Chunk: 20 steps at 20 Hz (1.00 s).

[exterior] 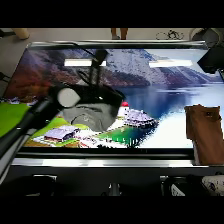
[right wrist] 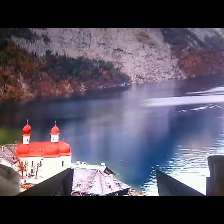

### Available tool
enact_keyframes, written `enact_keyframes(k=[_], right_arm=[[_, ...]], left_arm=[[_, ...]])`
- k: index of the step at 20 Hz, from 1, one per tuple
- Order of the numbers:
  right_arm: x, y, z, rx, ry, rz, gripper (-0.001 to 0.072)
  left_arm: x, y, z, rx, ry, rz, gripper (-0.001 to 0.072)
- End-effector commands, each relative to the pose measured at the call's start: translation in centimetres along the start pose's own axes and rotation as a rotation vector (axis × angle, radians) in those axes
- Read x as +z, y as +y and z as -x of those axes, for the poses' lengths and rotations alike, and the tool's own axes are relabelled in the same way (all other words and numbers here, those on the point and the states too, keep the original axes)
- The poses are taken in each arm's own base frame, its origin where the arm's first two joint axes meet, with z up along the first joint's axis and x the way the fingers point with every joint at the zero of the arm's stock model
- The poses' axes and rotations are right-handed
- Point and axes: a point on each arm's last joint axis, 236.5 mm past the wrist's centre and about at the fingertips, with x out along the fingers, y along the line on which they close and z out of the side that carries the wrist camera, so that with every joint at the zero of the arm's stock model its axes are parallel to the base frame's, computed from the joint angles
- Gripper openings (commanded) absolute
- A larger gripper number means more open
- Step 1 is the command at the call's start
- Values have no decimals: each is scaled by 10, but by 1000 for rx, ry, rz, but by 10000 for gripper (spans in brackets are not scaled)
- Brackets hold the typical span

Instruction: Fold the shirts.

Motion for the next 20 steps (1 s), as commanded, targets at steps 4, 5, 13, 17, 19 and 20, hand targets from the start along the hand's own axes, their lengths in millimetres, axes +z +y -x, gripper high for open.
enact_keyframes(k=[4, 5, 13, 17, 19, 20], right_arm=[[-49, -10, -8, -40, 211, -25, 564], [-64, -9, -28, -23, 290, -32, 565], [-207, 46, -172, 340, 855, -141, 643], [-228, 44, -215, 348, 914, -194, 645], [-237, 42, -232, 351, 927, -201, 695], [-241, 42, -238, 353, 938, -210, 698]], left_arm=[[-7, 111, 51, 274, 149, 54, 720], [-8, 156, 84, 358, 154, 126, 720], [-198, 341, 161, 470, 237, 973, 719], [-226, 349, 120, 444, 179, 1071, 717], [-223, 347, 99, 423, 176, 1058, 717], [-218, 345, 89, 409, 164, 1048, 717]])
